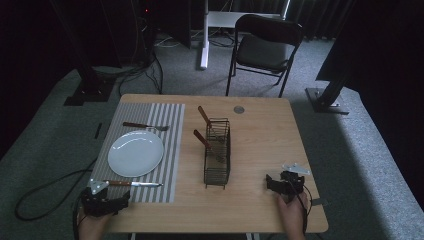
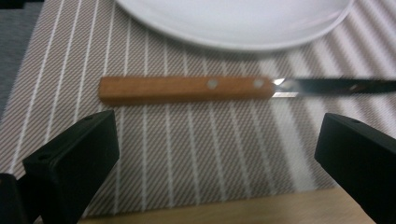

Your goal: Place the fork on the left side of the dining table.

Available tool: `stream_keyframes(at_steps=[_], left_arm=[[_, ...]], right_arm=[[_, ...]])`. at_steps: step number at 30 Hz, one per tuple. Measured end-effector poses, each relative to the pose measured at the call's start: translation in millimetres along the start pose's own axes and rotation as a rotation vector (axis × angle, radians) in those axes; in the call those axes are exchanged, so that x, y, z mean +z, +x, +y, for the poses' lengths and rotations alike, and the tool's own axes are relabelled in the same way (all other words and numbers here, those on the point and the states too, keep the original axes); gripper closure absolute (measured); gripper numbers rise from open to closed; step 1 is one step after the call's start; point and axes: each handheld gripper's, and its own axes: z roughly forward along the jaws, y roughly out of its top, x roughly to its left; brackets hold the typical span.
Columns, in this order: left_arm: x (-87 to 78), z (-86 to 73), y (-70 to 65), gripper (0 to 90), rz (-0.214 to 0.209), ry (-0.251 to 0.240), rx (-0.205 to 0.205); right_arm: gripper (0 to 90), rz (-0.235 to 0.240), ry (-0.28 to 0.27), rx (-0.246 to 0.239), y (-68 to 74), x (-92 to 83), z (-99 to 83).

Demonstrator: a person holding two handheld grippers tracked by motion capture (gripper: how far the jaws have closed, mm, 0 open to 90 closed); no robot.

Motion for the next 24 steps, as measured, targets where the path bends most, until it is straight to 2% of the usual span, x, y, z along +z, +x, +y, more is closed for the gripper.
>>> stream_keyframes(at_steps=[5,7,9,11,14,16,24], left_arm=[[3.1,-6.2,5.3,0.0,0.047,-0.016,0.003],[5.8,-7.5,6.8,0.0,0.03,-0.011,-0.013],[7.4,-7.5,5.9,0.0,0.03,-0.011,0.002],[9.0,-6.2,5.5,0.0,0.027,-0.015,-0.005],[10.7,-4.9,3.6,0.0,0.038,-0.024,-0.027],[11.3,-4.8,2.3,0.0,0.049,-0.017,-0.012],[12.2,-3.7,0.7,0.0,0.056,-0.014,-0.022]], right_arm=[[12.5,0.0,0.0,0.0,0.0,0.0,0.0],[12.5,0.0,0.0,0.0,0.0,0.0,0.0],[12.5,0.0,0.0,0.0,0.0,0.0,0.0],[12.5,0.0,0.0,0.0,0.0,0.0,0.0],[12.5,0.0,0.0,0.0,0.0,0.0,0.0],[12.5,0.0,0.0,0.0,0.0,0.0,0.0],[12.5,0.0,0.0,0.0,0.0,0.0,0.0]])
